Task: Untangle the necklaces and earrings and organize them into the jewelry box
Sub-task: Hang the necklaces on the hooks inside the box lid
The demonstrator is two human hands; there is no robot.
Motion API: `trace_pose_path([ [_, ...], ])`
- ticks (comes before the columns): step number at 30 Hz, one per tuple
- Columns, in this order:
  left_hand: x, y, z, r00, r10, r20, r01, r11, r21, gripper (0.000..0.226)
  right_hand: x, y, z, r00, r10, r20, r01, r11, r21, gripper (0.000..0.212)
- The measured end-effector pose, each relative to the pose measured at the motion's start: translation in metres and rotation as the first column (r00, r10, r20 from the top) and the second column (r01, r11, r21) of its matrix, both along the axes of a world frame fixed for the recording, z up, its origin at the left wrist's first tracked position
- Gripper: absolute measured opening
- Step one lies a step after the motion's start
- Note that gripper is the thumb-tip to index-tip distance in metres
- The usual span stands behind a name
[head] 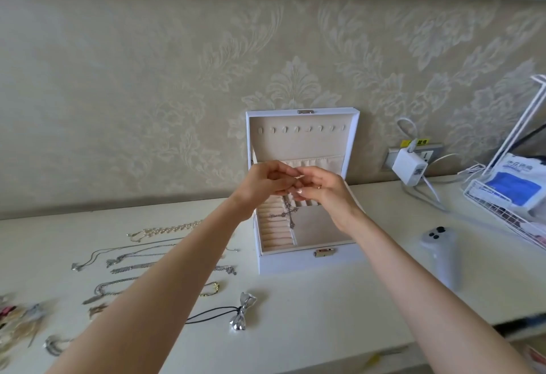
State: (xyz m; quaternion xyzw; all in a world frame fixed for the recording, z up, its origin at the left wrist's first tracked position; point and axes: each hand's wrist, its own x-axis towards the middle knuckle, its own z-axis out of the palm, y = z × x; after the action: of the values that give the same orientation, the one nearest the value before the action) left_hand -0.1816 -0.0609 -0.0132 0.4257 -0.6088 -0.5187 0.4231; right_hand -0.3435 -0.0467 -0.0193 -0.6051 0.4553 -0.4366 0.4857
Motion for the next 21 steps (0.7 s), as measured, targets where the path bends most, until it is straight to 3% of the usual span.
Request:
trace_pose_path([
  [7, 0.006, -0.001, 0.001, 0.984, 0.089, 0.151, -0.074, 0.992, -0.098, 0.013, 0.003, -0.008, -0.003, 0.967, -0.140, -0.213, 0.135, 0.990, -0.038, 0.014],
  [15, 0.015, 0.000, -0.005, 0.909, 0.106, 0.402, -0.031, 0.982, -0.188, 0.022, 0.010, -0.006, 0.011, 0.977, -0.166, -0.133, 0.157, 0.985, -0.073, 0.002],
  [21, 0.021, 0.008, 0.006, 0.945, 0.081, 0.316, -0.054, 0.994, -0.095, 0.007, 0.021, -0.005, 0.020, 0.976, -0.176, -0.131, 0.167, 0.983, -0.076, 0.010],
])
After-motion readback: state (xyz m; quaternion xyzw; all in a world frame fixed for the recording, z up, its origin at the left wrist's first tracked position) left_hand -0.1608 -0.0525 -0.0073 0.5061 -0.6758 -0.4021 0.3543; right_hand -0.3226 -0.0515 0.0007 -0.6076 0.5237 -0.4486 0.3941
